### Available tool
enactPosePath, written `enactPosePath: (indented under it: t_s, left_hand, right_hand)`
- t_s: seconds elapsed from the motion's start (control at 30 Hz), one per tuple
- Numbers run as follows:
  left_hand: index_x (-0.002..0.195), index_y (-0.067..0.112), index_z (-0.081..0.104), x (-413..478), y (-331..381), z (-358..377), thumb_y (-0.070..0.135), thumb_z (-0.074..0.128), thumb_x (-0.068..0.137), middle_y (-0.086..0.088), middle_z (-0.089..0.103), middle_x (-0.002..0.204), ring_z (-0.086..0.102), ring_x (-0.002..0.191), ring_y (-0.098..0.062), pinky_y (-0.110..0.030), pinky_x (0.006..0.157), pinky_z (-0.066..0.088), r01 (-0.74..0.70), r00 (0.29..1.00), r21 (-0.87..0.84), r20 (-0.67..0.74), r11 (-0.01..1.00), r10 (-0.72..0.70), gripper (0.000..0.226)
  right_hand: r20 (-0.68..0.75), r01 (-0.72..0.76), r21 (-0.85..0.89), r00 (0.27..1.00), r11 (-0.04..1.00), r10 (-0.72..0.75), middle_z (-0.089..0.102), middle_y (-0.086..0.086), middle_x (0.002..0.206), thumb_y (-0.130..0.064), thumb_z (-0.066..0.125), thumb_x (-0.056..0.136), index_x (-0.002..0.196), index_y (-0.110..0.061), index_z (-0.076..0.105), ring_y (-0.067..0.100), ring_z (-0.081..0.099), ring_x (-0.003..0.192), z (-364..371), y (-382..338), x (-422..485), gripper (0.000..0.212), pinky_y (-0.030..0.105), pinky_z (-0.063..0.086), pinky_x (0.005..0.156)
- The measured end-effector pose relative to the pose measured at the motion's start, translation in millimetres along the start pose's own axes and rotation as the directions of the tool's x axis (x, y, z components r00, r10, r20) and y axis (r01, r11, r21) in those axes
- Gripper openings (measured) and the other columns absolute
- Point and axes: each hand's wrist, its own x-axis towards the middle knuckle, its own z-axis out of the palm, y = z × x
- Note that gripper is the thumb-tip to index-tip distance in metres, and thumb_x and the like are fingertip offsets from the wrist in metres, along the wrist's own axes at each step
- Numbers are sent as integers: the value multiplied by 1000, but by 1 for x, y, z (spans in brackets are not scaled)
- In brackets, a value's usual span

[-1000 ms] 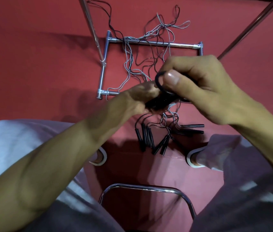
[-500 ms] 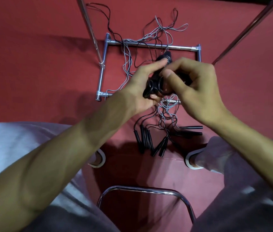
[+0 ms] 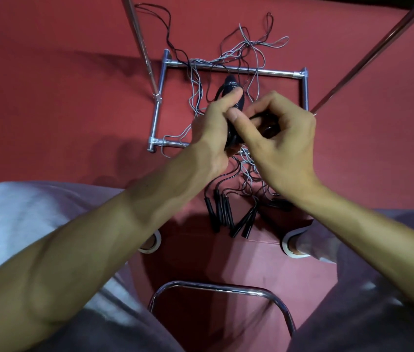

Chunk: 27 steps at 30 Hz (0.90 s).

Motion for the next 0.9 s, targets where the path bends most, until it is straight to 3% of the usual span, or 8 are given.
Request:
enactPosePath:
  t_s: [0.13, 0.27, 0.37, 0.47, 0.57, 0.73, 0.9]
  left_hand:
    - [119, 6, 73, 2, -5, 0, 35, 74, 87, -6, 73, 94, 70, 78, -23, -24, 57, 55, 15, 996, -6, -86, 1000, -16, 43]
    - [120, 7, 73, 7, -8, -5, 36, 75, 85, -9, 77, 100, 76, 87, -27, -31, 69, 60, 35, 993, -3, -115, 999, -35, 45]
    - [120, 9, 73, 9, -8, -7, 37, 73, 86, -9, 76, 113, 76, 99, -27, -30, 69, 61, 52, 992, -21, -116, 998, -54, 44]
    - [123, 8, 72, 10, -6, -5, 35, 72, 88, -7, 76, 112, 73, 83, -21, -24, 57, 56, 67, 993, -70, -97, 995, -74, 45]
    - [126, 7, 70, 11, -6, -5, 37, 73, 87, -6, 74, 106, 70, 77, -20, -21, 51, 53, 92, 990, -82, -95, 992, -100, 50]
    - [118, 7, 68, 13, -9, -6, 40, 69, 90, -8, 71, 104, 71, 85, -26, -28, 58, 57, 97, 991, -95, -88, 991, -106, 43]
    - [123, 10, 68, 14, -10, -9, 44, 67, 92, -5, 67, 95, 68, 80, -24, -31, 75, 60, 125, 986, -103, -94, 987, -134, 46]
  right_hand:
    - [65, 88, -88, 994, 992, -83, 59, 4, 63, -33, 54, 105, 82, -5, 61, 24, 55, 57, 0, 5, -3, 37, 43, 44, 56]
    - [241, 205, -250, 960, 946, -144, 63, 2, 80, -36, 34, 106, 98, -5, 59, 24, 59, 69, -3, 8, -6, 40, 47, 45, 65]
    - [281, 265, -264, 941, 927, -189, 61, -1, 91, -31, 42, 105, 101, -6, 59, 20, 56, 75, -5, 12, -2, 30, 43, 45, 67]
    - [238, 318, -216, 934, 923, -266, 54, 4, 88, -18, 51, 105, 92, -2, 59, 23, 46, 79, -2, 18, 2, 22, 40, 40, 70]
    - [131, 322, -122, 943, 939, -307, 57, 5, 83, -7, 63, 100, 89, 2, 60, 24, 49, 72, 2, 21, -1, 14, 38, 43, 67]
    - [40, 434, -173, 900, 884, -434, 60, 10, 75, -4, 71, 95, 82, 5, 65, 19, 45, 70, 5, 21, -3, 17, 26, 38, 68]
    - [172, 554, -170, 831, 815, -529, 64, 15, 80, -13, 61, 102, 88, 6, 70, 31, 51, 71, -1, 27, -2, 25, 41, 41, 69]
